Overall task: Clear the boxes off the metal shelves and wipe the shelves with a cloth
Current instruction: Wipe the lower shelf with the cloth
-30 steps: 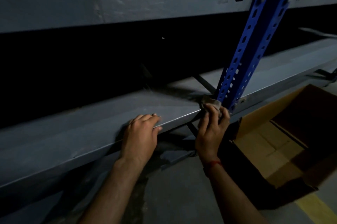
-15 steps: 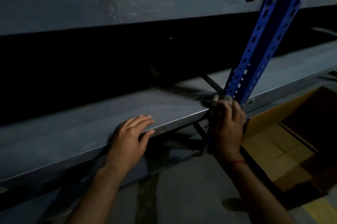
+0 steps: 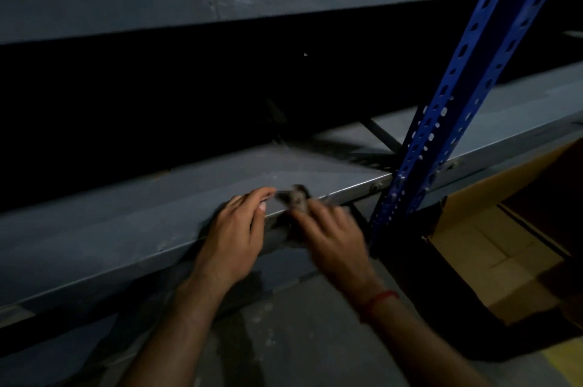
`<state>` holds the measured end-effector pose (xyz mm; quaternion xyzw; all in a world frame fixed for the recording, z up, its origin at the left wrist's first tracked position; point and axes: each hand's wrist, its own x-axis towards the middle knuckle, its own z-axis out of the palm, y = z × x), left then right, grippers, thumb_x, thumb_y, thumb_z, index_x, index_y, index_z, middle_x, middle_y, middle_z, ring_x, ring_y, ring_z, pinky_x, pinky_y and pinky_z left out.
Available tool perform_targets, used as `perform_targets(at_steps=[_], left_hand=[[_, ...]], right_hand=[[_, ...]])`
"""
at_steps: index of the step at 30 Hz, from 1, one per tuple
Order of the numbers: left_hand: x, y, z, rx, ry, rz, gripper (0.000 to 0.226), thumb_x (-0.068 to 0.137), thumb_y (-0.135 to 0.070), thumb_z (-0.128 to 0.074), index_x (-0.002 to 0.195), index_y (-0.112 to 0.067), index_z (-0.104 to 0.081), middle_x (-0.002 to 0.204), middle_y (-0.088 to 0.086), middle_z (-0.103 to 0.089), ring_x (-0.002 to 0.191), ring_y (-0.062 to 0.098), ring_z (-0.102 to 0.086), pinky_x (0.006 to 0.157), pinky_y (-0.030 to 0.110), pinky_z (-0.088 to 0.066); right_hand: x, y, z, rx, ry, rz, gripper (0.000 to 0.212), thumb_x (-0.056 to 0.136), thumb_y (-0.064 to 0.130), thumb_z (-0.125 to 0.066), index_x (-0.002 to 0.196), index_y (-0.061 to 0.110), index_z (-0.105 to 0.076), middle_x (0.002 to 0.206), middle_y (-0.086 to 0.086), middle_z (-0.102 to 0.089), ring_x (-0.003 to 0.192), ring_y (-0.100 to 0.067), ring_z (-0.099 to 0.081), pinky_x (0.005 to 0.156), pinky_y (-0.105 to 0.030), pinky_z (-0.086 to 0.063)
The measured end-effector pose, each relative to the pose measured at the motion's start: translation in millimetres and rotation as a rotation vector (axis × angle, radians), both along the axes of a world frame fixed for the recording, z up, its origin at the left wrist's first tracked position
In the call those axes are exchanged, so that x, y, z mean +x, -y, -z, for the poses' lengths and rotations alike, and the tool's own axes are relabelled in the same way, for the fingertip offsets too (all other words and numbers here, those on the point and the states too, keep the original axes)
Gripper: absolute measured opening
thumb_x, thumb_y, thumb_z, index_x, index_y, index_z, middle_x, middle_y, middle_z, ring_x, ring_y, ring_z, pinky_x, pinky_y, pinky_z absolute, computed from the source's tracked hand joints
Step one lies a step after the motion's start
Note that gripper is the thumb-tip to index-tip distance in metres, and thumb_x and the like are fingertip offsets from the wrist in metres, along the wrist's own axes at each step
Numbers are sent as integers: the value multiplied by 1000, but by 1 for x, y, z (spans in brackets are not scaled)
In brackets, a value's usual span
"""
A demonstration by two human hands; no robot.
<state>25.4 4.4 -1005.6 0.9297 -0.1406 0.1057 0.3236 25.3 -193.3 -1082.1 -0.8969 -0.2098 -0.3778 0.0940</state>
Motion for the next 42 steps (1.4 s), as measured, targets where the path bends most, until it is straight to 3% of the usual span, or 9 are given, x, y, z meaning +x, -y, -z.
perform_targets(at_steps=[4, 9, 12, 17, 20, 23, 29, 36, 42], left_hand=[[-1, -7, 0, 32, -24, 43, 35, 102, -20, -54, 136, -24, -57, 136, -3, -59, 126, 14, -53, 105, 22, -36], [-6, -40, -3, 231, 78, 37, 33, 97, -36, -56, 119, -17, -70, 127, -1, -67, 123, 20, -59, 109, 34, -42], [-9, -59, -4, 312, 166, -2, 41, 93, -45, -47, 108, -17, -75, 115, -2, -71, 111, 21, -64, 102, 31, -37], [-18, -78, 3, 393, 231, -48, 38, 94, -34, -43, 112, -18, -73, 121, -2, -69, 116, 20, -56, 101, 40, -31], [-26, -90, 7, 413, 232, -103, 39, 94, -35, -42, 117, -19, -70, 127, 0, -66, 121, 20, -51, 101, 42, -28], [-35, -103, 8, 416, 190, -157, 41, 97, -46, -42, 123, -26, -68, 133, -2, -61, 125, 20, -50, 103, 45, -28], [-51, -122, 15, 437, 177, -327, 49, 93, -58, -46, 127, -30, -68, 134, 0, -62, 122, 27, -56, 101, 50, -33], [-51, -116, 18, 332, 100, -351, 56, 93, -62, -41, 130, -29, -67, 138, -1, -61, 128, 32, -53, 109, 59, -36], [-48, -119, 18, 288, 68, -323, 58, 91, -64, -42, 132, -30, -65, 140, 0, -59, 126, 32, -51, 107, 57, -39]], right_hand=[[14, 76, -10, 217, -152, 351, 54, 91, 19, -68, 142, 12, -50, 142, -15, -49, 118, -37, -49, 93, -51, -51], [3, 13, -15, 428, -227, 281, 61, 91, 17, -52, 150, 13, -39, 149, -19, -37, 122, -36, -39, 106, -41, -33], [-16, -41, -3, 474, -247, 209, 74, 86, -4, -57, 154, 10, -31, 150, -23, -35, 120, -38, -42, 97, -43, -45], [-36, -112, 4, 332, -227, -213, 86, 83, 1, -75, 153, 10, -26, 152, -13, -41, 120, -27, -52, 93, -32, -50], [-29, -99, -20, 70, -145, -370, 48, 99, 12, -54, 147, 11, -47, 143, -13, -54, 105, -27, -60, 85, -32, -50], [-15, -48, -29, -71, -25, -345, 37, 105, 7, -39, 138, 3, -56, 140, -17, -57, 106, -31, -58, 92, -36, -46], [8, 73, -12, 1, -189, 82, 60, 93, 11, -65, 149, 11, -44, 153, -9, -44, 128, -37, -49, 105, -46, -41], [-13, -44, -4, 258, -52, -17, 45, 91, 13, -48, 133, 3, -59, 136, -14, -57, 133, -24, -36, 113, -46, -30], [-19, -106, -4, 140, -47, -151, 44, 98, 34, -46, 135, 16, -62, 131, -8, -63, 126, -28, -49, 105, -47, -41]])
